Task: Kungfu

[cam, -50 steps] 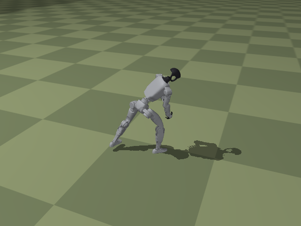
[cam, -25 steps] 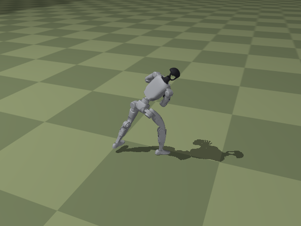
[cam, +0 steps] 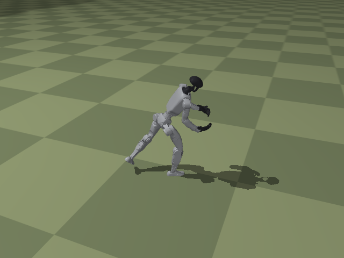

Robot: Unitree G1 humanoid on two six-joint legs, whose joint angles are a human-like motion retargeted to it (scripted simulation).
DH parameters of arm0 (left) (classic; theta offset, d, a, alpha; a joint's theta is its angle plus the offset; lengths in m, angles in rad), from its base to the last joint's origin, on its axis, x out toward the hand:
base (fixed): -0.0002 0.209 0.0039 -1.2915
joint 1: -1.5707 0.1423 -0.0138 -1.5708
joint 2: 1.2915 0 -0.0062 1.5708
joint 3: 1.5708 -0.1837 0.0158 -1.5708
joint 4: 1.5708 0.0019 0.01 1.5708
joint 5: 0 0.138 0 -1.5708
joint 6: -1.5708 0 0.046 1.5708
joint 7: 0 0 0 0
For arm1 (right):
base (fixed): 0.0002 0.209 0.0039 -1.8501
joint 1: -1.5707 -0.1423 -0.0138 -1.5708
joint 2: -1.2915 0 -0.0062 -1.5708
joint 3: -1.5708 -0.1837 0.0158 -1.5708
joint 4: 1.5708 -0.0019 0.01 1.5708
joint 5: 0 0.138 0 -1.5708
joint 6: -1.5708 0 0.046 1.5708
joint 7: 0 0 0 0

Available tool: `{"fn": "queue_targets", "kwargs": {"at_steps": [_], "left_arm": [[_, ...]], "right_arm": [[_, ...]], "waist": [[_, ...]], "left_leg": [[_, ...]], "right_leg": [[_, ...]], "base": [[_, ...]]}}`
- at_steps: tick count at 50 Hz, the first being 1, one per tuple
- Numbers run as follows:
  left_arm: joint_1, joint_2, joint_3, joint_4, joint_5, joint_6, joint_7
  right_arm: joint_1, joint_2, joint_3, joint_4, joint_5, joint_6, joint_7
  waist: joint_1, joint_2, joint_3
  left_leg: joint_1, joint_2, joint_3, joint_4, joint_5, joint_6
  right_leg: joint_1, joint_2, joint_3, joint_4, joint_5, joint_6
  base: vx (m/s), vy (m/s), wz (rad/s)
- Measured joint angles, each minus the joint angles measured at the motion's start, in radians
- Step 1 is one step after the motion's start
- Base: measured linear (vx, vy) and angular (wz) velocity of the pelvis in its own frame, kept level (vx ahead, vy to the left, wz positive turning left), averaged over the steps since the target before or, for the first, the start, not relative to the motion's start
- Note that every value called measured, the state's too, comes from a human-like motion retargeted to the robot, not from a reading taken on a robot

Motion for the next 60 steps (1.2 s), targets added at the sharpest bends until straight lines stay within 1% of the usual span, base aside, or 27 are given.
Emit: {"fn": "queue_targets", "kwargs": {"at_steps": [2, 4, 6, 7, 10, 12, 14, 17, 20, 24, 28, 31, 34, 37, 38, 40, 42, 43, 45, 47, 48, 49, 50, 53, 54, 57, 60], "left_arm": [[-0.039, -0.005, 0.052, 0.007, -0.106, 0.018, 0.018], [-0.071, -0.009, 0.1, 0.015, -0.189, 0.018, 0.053], [-0.098, -0.016, 0.141, 0.021, -0.256, 0.014, 0.084], [-0.11, -0.021, 0.158, 0.023, -0.289, 0.015, 0.094], [-0.141, -0.037, 0.197, 0.026, -0.397, 0.038, 0.091], [-0.15, -0.059, 0.204, 0.028, -0.483, 0.058, 0.072], [-0.157, -0.091, 0.201, 0.031, -0.572, 0.087, 0.049], [-0.158, -0.138, 0.186, 0.034, -0.68, 0.142, 0.0], [-0.154, -0.176, 0.166, 0.026, -0.735, 0.186, -0.04], [-0.153, -0.216, 0.144, 0.011, -0.796, 0.222, -0.068], [-0.141, -0.263, 0.119, 0.002, -0.86, 0.273, -0.108], [-0.133, -0.291, 0.094, -0.002, -0.909, 0.321, -0.148], [-0.121, -0.302, 0.068, -0.002, -0.922, 0.345, -0.174], [-0.107, -0.304, 0.041, -0.005, -0.903, 0.339, -0.175], [-0.101, -0.302, 0.032, -0.008, -0.897, 0.335, -0.173], [-0.084, -0.296, 0.015, -0.019, -0.882, 0.334, -0.175], [-0.063, -0.279, 0.008, -0.038, -0.859, 0.339, -0.179], [-0.057, -0.262, 0.012, -0.052, -0.847, 0.337, -0.18], [-0.053, -0.22, 0.029, -0.086, -0.814, 0.327, -0.182], [-0.033, -0.183, 0.056, -0.123, -0.761, 0.301, -0.184], [-0.016, -0.162, 0.07, -0.143, -0.73, 0.281, -0.182], [0.005, -0.136, 0.08, -0.167, -0.699, 0.258, -0.177], [0.028, -0.106, 0.088, -0.193, -0.669, 0.232, -0.172], [0.097, 0.007, 0.13, -0.285, -0.563, 0.15, -0.147], [0.118, 0.047, 0.151, -0.314, -0.525, 0.123, -0.13], [0.175, 0.173, 0.241, -0.39, -0.422, 0.06, -0.055], [0.236, 0.302, 0.358, -0.44, -0.34, 0.051, 0.035]], "right_arm": [[-0.002, -0.025, -0.032, -0.059, 0.047, 0.003, -0.016], [-0.004, -0.041, -0.058, -0.134, 0.094, -0.001, -0.04], [-0.005, -0.052, -0.084, -0.222, 0.137, -0.013, -0.078], [-0.003, -0.056, -0.096, -0.271, 0.157, -0.02, -0.102], [0.009, -0.061, -0.132, -0.432, 0.212, -0.048, -0.179], [0.025, -0.066, -0.156, -0.533, 0.236, -0.084, -0.229], [0.049, -0.073, -0.182, -0.63, 0.252, -0.129, -0.274], [0.088, -0.084, -0.213, -0.768, 0.27, -0.198, -0.347], [0.104, -0.092, -0.228, -0.877, 0.273, -0.256, -0.424], [0.12, -0.101, -0.216, -0.996, 0.275, -0.297, -0.486], [0.158, -0.1, -0.188, -1.084, 0.292, -0.31, -0.49], [0.191, -0.091, -0.172, -1.13, 0.3, -0.327, -0.493], [0.227, -0.078, -0.156, -1.16, 0.309, -0.355, -0.515], [0.264, -0.075, -0.139, -1.182, 0.321, -0.378, -0.545], [0.277, -0.079, -0.137, -1.189, 0.323, -0.382, -0.551], [0.309, -0.089, -0.143, -1.203, 0.32, -0.388, -0.553], [0.348, -0.087, -0.145, -1.215, 0.291, -0.402, -0.554], [0.361, -0.082, -0.136, -1.221, 0.269, -0.413, -0.563], [0.365, -0.081, -0.113, -1.227, 0.214, -0.439, -0.601], [0.352, -0.099, -0.091, -1.225, 0.161, -0.46, -0.643], [0.346, -0.111, -0.078, -1.223, 0.134, -0.463, -0.654], [0.339, -0.124, -0.065, -1.22, 0.106, -0.46, -0.656], [0.33, -0.137, -0.052, -1.218, 0.077, -0.454, -0.654], [0.273, -0.183, -0.025, -1.209, 0.007, -0.436, -0.635], [0.241, -0.2, -0.013, -1.202, -0.02, -0.431, -0.635], [0.112, -0.251, 0.033, -1.161, -0.126, -0.417, -0.661], [-0.047, -0.315, 0.061, -1.073, -0.219, -0.387, -0.716]], "waist": [[-0.005, -0.027, -0.013], [-0.007, -0.046, -0.02], [-0.025, -0.065, -0.027], [-0.038, -0.074, -0.028], [-0.068, -0.11, -0.033], [-0.076, -0.138, -0.048], [-0.082, -0.164, -0.069], [-0.083, -0.193, -0.1], [-0.1, -0.201, -0.112], [-0.143, -0.183, -0.088], [-0.19, -0.156, -0.055], [-0.212, -0.129, -0.029], [-0.232, -0.101, -0.009], [-0.241, -0.074, 0.006], [-0.23, -0.064, 0.014], [-0.215, -0.042, 0.024], [-0.198, -0.033, 0.027], [-0.181, -0.038, 0.033], [-0.14, -0.047, 0.041], [-0.069, -0.064, 0.018], [-0.025, -0.076, -0.005], [0.017, -0.086, -0.031], [0.058, -0.096, -0.057], [0.159, -0.136, -0.103], [0.177, -0.143, -0.112], [0.257, -0.18, -0.142], [0.377, -0.252, -0.166]], "left_leg": [[-0.008, -0.034, 0.006, 0.039, -0.069, -0.042], [-0.033, -0.082, -0.044, 0.071, -0.13, -0.082], [-0.069, -0.104, -0.07, 0.111, -0.212, -0.106], [-0.089, -0.1, -0.073, 0.131, -0.25, -0.105], [-0.163, -0.068, -0.058, 0.2, -0.35, -0.052], [-0.228, -0.064, -0.082, 0.235, -0.393, -0.047], [-0.285, -0.06, -0.115, 0.238, -0.416, -0.057], [-0.366, -0.034, -0.157, 0.207, -0.427, -0.062], [-0.426, 0.01, -0.191, 0.123, -0.395, -0.044], [-0.458, 0.087, -0.23, -0.029, -0.309, -0.019], [-0.441, 0.153, -0.229, -0.191, -0.285, 0.008], [-0.411, 0.189, -0.218, -0.276, -0.295, 0.021], [-0.378, 0.207, -0.187, -0.287, -0.314, 0.05], [-0.34, 0.208, -0.12, -0.247, -0.334, 0.096], [-0.32, 0.215, -0.085, -0.251, -0.305, 0.09], [-0.308, 0.224, -0.094, -0.22, -0.222, 0.04], [-0.364, 0.233, -0.125, -0.109, -0.184, -0.022], [-0.375, 0.237, -0.116, -0.067, -0.182, -0.042], [-0.396, 0.255, -0.051, 0.006, -0.225, -0.05], [-0.421, 0.246, -0.011, 0.066, -0.279, -0.045], [-0.443, 0.232, -0.018, 0.092, -0.299, -0.049], [-0.46, 0.223, -0.01, 0.104, -0.311, -0.049], [-0.473, 0.217, 0.005, 0.109, -0.319, -0.049], [-0.518, 0.165, -0.004, 0.112, -0.32, -0.039], [-0.539, 0.146, -0.025, 0.112, -0.314, -0.035], [-0.598, 0.101, -0.069, 0.108, -0.292, -0.03], [-0.63, 0.057, -0.1, 0.079, -0.259, -0.027]], "right_leg": [[0.051, 0.047, 0.032, -0.043, 0.006, -0.005], [0.116, 0.107, 0.064, -0.092, 0.017, -0.015], [0.184, 0.156, 0.1, -0.137, 0.027, -0.028], [0.219, 0.18, 0.121, -0.158, 0.033, -0.038], [0.329, 0.263, 0.213, -0.218, 0.053, -0.074], [0.398, 0.315, 0.278, -0.252, 0.059, -0.093], [0.461, 0.355, 0.32, -0.277, 0.062, -0.106], [0.542, 0.407, 0.375, -0.298, 0.06, -0.114], [0.612, 0.451, 0.437, -0.306, 0.053, -0.114], [0.7, 0.503, 0.544, -0.297, 0.031, -0.116], [0.766, 0.536, 0.678, -0.259, -0.01, -0.099], [0.791, 0.544, 0.769, -0.219, -0.044, -0.078], [0.806, 0.535, 0.847, -0.189, -0.075, -0.058], [0.809, 0.505, 0.894, -0.162, -0.108, -0.037], [0.81, 0.498, 0.904, -0.149, -0.12, -0.031], [0.804, 0.475, 0.881, -0.137, -0.141, 0.006], [0.785, 0.423, 0.8, -0.139, -0.151, 0.066], [0.771, 0.379, 0.733, -0.145, -0.149, 0.095], [0.736, 0.277, 0.532, -0.165, -0.133, 0.142], [0.699, 0.163, 0.296, -0.173, -0.109, 0.179], [0.684, 0.108, 0.18, -0.175, -0.094, 0.193], [0.67, 0.075, 0.11, -0.173, -0.088, 0.172], [0.657, 0.052, 0.062, -0.167, -0.085, 0.134], [0.663, 0.01, 0.046, -0.209, -0.058, 0.244], [0.68, -0.002, 0.007, -0.226, -0.054, 0.26], [0.743, -0.031, -0.147, -0.277, -0.065, 0.254], [0.763, -0.014, -0.157, -0.294, -0.085, 0.235]], "base": [[0.28, -0.24, -1.91], [0.35, -0.17, -2.2], [0.37, -0.17, -1.95], [0.36, -0.19, -1.81], [0.39, -0.21, -2.04], [0.47, -0.27, -2.22], [0.5, -0.31, -2.18], [0.46, -0.26, -2.33], [0.37, -0.12, -2.34], [0.33, 0.09, -2.33], [0.38, 0.27, -2.17], [0.38, 0.46, -2.1], [0.34, 0.54, -1.78], [0.51, 0.77, -1.7], [0.5, 0.75, -1.9], [0.61, 0.8, -1.67], [0.54, 0.71, -1.29], [0.29, 0.65, -1.3], [0.09, 0.61, -1.19], [0.19, 0.6, -1.1], [0.19, 0.34, -0.89], [0.15, 0.16, -0.58], [0.19, 0.38, -0.12], [0.18, 0.53, 0.9], [0.02, 0.15, 1.98], [0.03, 0.12, 1.83], [0.01, -0.07, 1.74]]}}
